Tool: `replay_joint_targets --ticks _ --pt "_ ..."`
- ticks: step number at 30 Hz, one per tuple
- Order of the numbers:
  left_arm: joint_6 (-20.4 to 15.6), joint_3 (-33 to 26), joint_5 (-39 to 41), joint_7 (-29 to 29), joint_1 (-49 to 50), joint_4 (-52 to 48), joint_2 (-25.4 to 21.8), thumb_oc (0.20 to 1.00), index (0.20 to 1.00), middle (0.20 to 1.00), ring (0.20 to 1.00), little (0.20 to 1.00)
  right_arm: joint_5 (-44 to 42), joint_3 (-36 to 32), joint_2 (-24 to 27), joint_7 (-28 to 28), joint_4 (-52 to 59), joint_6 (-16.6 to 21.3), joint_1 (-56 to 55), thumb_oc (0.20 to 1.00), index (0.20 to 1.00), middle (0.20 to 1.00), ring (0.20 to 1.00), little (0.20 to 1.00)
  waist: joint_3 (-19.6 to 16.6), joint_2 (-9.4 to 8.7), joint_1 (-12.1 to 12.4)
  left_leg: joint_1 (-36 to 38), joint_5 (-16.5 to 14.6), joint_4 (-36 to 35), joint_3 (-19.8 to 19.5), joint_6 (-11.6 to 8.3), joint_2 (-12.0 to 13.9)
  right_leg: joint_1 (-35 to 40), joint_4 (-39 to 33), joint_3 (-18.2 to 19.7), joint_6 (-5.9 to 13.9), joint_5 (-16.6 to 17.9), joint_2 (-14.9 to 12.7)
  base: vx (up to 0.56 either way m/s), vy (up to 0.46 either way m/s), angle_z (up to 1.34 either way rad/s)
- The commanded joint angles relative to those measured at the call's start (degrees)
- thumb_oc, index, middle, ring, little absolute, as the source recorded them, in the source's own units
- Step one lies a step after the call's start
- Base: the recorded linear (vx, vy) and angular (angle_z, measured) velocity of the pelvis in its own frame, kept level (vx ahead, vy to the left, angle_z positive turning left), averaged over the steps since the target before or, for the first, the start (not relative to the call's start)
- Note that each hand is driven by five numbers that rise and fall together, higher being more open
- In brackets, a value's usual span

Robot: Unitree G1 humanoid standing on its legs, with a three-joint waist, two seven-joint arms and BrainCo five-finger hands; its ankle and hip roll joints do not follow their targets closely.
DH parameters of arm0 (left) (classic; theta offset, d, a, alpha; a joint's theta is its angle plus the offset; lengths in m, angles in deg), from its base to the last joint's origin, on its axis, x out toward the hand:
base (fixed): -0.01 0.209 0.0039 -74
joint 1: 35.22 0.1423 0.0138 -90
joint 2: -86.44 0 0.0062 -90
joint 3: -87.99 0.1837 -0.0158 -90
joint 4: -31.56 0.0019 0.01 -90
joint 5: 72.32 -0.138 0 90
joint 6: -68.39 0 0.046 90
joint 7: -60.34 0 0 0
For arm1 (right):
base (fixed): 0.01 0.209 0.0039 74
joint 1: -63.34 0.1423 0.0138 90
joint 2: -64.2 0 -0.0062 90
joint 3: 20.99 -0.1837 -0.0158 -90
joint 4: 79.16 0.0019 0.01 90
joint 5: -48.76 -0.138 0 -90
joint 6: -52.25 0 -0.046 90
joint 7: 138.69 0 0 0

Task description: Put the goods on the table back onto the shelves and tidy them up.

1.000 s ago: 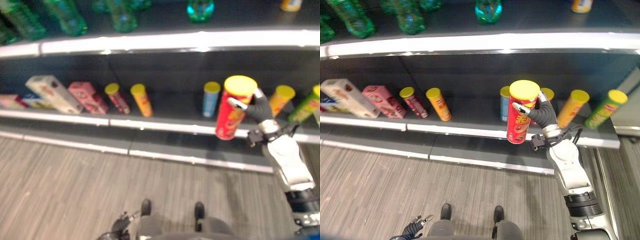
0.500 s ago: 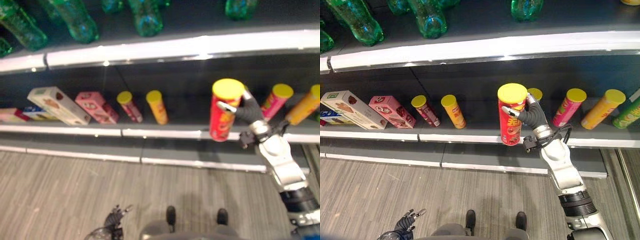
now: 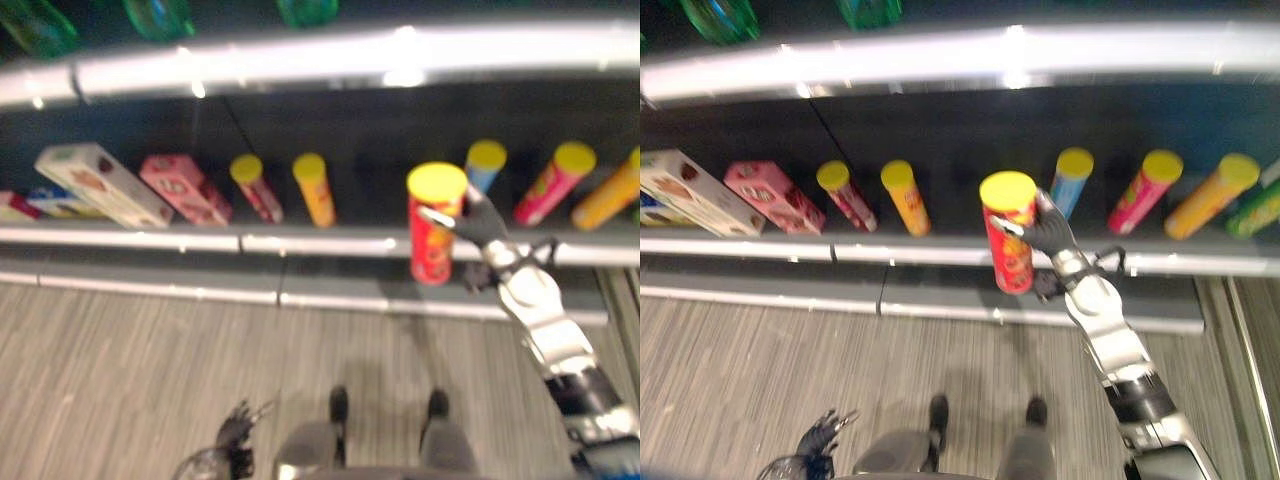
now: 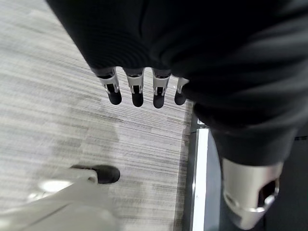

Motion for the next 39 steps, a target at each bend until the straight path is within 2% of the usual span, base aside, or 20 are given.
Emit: replay_joint_targets --ticks 1,4,10,20,23,26,33,39 --pt "-1.9 -0.2 4.3 1.7 1.1 -3.1 -5.1 1.000 1.000 1.000 1.000 1.000 0.8 -2.0 1.3 -4.6 4.7 4.1 8.5 0.200 0.200 0.200 0.200 0.200 2.2 -0.76 1.7 -7.4 -6.3 7.3 -2.8 -3.30 2.7 -1.7 -1.5 3.6 3.66 7.0 -3.0 -0.12 -0.118 0.63" --pt "-1.9 0.7 4.8 1.7 1.2 -3.9 -5.4 1.000 1.000 1.000 1.000 1.000 1.7 -2.9 3.1 -7.1 4.7 3.9 12.2 0.200 0.200 0.200 0.200 0.200 2.7 0.01 2.4 -12.6 -4.4 7.6 -4.3 -3.95 3.2 -4.6 -1.3 1.3 2.73 5.0 -2.2 -0.06 -0.128 0.50" --pt "-1.8 1.6 5.9 1.8 2.4 -6.0 -5.6 1.000 1.000 1.000 1.000 1.000 3.9 -3.3 6.2 -9.9 3.8 4.0 17.9 0.200 0.200 0.200 0.200 0.200 4.2 2.10 2.7 -15.7 -3.4 7.3 -6.0 -4.51 3.5 -6.9 0.7 0.1 2.26 2.9 -2.2 -0.01 -0.062 0.05" --pt "-2.6 2.3 7.8 3.3 1.9 -7.5 -6.3 1.000 1.000 1.000 1.000 1.000 8.8 -4.7 7.5 -18.8 -2.1 3.7 28.1 0.200 0.200 0.200 0.200 0.200 4.6 4.26 4.5 -16.7 -2.0 4.9 -7.2 -4.77 3.3 -9.2 2.8 -0.5 2.21 1.4 -2.5 0.01 -0.031 0.09" --pt "-2.8 2.6 8.0 3.4 1.7 -7.7 -6.5 1.000 1.000 1.000 1.000 1.000 9.3 -4.2 8.6 -20.2 -4.7 3.0 30.7 0.200 0.200 0.200 0.200 0.200 4.5 4.93 5.2 -17.1 -1.5 4.0 -7.5 -4.79 3.1 -9.7 3.0 -0.5 2.24 1.2 -2.7 0.01 -0.017 0.04" --pt "-3.1 3.3 8.4 3.1 2.2 -9.0 -6.9 1.000 1.000 1.000 1.000 1.000 11.0 -4.5 12.0 -22.9 -8.5 2.1 33.4 0.200 0.200 0.200 0.200 0.200 4.6 6.57 6.1 -17.9 -0.7 3.2 -8.1 -4.92 2.4 -10.6 3.8 -0.8 2.55 0.7 -3.5 0.03 -0.020 0.09" --pt "-3.3 4.5 8.3 2.4 3.5 -9.9 -7.0 1.000 1.000 1.000 1.000 1.000 11.6 -4.7 16.0 -25.3 -14.9 1.3 35.7 0.200 0.200 0.200 0.200 0.200 3.7 9.40 7.3 -19.2 0.1 2.1 -8.7 -4.96 1.2 -11.7 4.4 -1.0 2.85 0.1 -4.5 0.04 0.003 0.16" --pt "-3.5 5.2 8.6 2.2 3.5 -10.9 -6.8 1.000 1.000 1.000 1.000 1.000 10.9 -4.8 17.3 -26.3 -18.1 1.0 36.3 0.200 0.200 0.200 0.200 0.200 3.4 11.23 7.7 -19.7 0.4 1.4 -9.0 -4.83 0.7 -13.0 5.2 -0.5 2.99 -0.5 -5.0 0.04 0.006 0.05"
